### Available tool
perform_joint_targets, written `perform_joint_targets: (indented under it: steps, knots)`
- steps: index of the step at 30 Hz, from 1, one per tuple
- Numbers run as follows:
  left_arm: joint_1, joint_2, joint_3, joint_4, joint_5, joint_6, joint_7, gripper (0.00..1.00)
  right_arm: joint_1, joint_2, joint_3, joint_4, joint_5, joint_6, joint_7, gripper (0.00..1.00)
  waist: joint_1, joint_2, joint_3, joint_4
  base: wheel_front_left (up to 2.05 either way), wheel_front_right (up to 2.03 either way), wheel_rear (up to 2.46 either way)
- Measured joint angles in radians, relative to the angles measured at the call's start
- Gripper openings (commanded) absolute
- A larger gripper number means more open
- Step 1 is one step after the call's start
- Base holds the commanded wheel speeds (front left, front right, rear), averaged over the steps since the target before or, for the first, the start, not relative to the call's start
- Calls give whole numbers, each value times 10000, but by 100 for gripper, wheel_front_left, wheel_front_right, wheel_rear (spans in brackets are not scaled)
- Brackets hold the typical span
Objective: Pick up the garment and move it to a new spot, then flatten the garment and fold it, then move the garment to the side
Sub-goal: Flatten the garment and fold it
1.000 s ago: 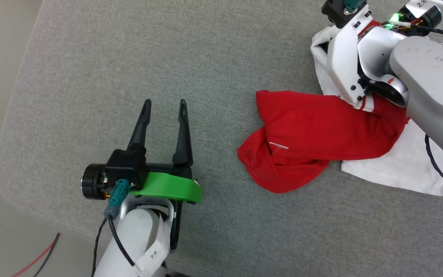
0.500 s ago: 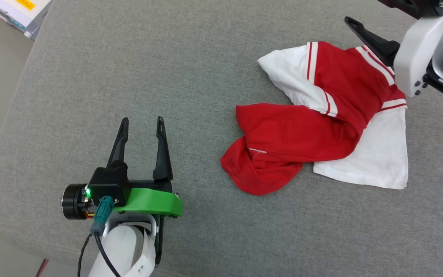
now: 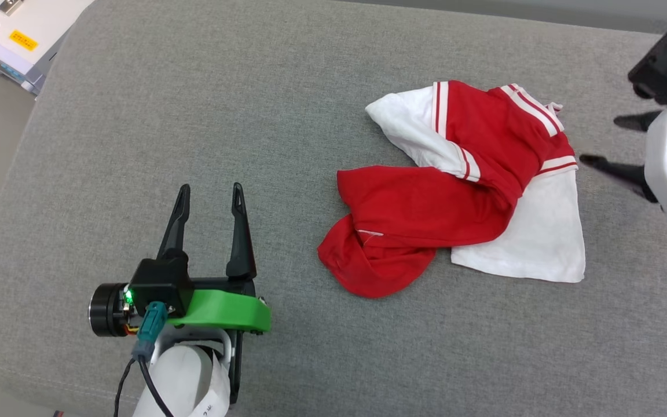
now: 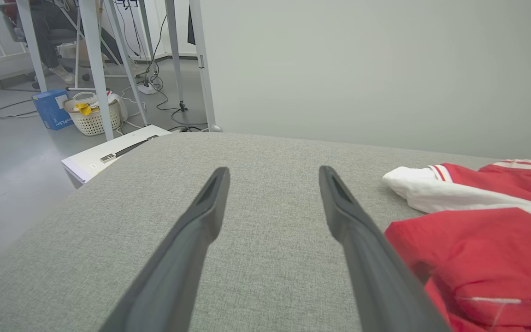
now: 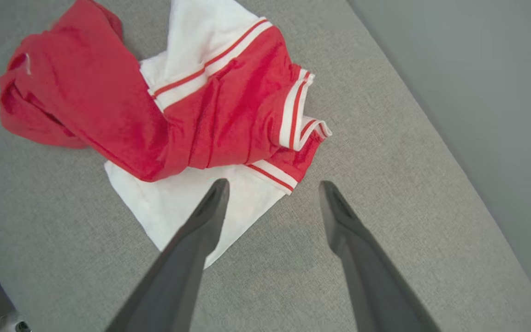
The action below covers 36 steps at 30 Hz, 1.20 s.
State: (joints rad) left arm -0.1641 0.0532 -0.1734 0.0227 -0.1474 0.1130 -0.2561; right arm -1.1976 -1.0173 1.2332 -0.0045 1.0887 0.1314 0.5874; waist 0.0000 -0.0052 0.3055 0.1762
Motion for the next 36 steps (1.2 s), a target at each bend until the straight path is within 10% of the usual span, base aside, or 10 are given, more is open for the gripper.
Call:
perform_joint_targets:
  steps: [20,22,36]
  knots:
    - [-128,0,-437,42,-127,69,0,100,2773,675,29,1208,-857,-13,1693,100,0,0,718,565,0,0,0]
    - [-128,0,-416,75,-125,75,0,100,2828,752,19,1289,-1009,-13,1540,0,0,0,675,540,0,0,0]
    - [189,0,46,261,75,-6,0,100,3579,54,-704,765,-871,-2,-826,0,0,0,-229,-110,0,0,0]
